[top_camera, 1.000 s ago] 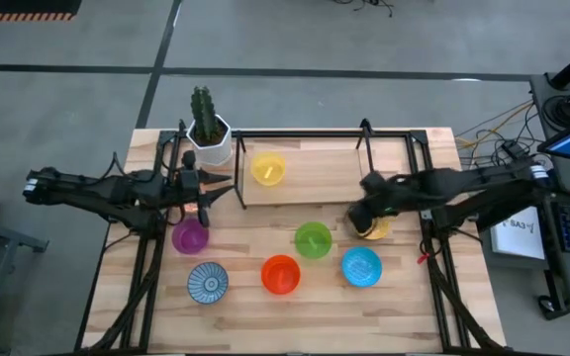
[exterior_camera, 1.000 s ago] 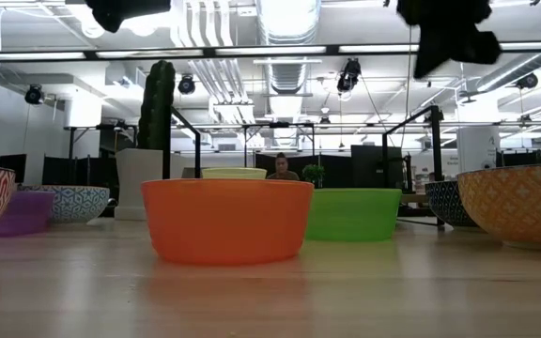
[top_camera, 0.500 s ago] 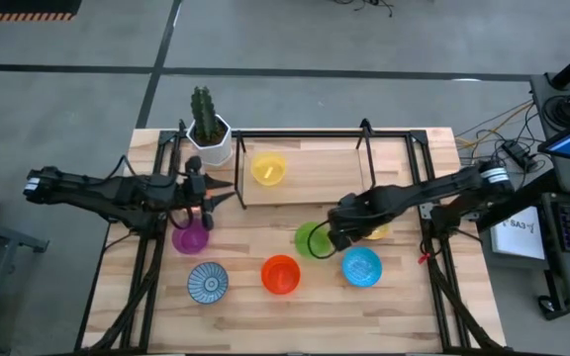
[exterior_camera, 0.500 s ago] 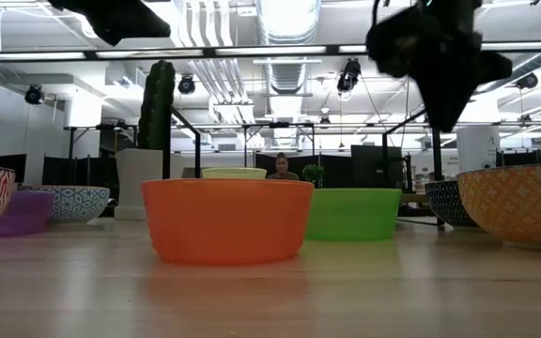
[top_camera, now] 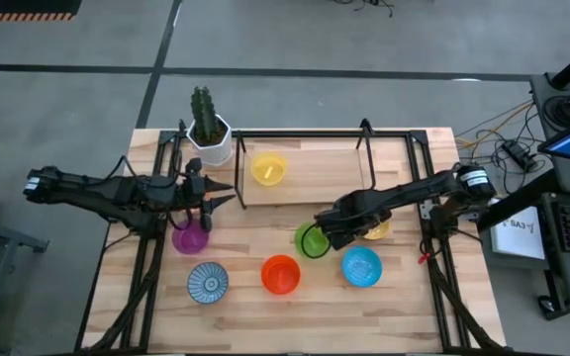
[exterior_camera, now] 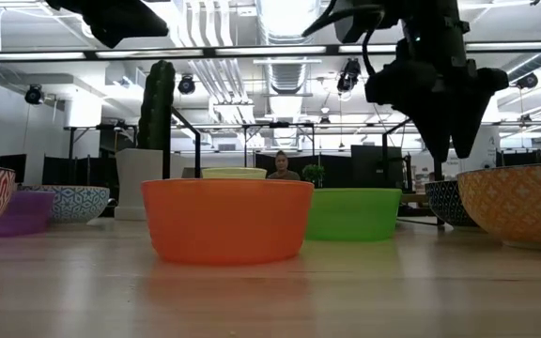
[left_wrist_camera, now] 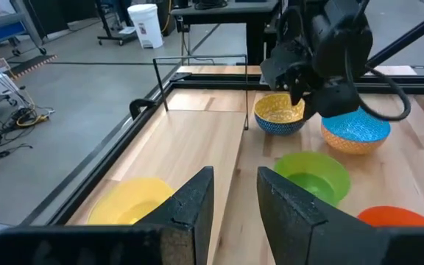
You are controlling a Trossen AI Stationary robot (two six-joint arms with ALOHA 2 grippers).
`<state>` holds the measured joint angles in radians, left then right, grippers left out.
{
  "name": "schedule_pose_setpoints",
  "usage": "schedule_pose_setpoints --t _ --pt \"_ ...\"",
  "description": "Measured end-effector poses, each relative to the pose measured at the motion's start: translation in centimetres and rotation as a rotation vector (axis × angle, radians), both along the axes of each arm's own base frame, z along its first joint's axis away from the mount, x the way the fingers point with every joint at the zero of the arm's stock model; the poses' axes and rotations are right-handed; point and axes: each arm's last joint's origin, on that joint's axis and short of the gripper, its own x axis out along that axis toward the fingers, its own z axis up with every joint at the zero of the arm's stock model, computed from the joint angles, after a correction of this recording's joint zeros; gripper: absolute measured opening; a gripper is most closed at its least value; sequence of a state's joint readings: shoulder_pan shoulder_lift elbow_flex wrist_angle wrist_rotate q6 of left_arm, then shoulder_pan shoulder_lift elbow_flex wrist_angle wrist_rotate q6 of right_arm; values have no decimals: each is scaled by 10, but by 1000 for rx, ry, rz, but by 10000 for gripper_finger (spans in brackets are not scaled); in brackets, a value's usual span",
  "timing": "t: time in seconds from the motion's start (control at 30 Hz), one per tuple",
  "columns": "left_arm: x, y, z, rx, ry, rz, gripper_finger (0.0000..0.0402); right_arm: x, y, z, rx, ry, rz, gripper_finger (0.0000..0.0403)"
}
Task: Place and stack bowls onto a shelf
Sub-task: Put the right yellow pattern bowl on the shelf
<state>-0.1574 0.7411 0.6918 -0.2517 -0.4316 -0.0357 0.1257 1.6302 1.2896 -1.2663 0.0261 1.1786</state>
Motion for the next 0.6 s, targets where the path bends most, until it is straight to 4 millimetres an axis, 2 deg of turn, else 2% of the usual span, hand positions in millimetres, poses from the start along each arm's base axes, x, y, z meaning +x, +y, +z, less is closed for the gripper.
schedule_pose_setpoints --t 0.6 --pt "2 0 -1 -2 7 3 88 13 0 -29 -65 78 28 208"
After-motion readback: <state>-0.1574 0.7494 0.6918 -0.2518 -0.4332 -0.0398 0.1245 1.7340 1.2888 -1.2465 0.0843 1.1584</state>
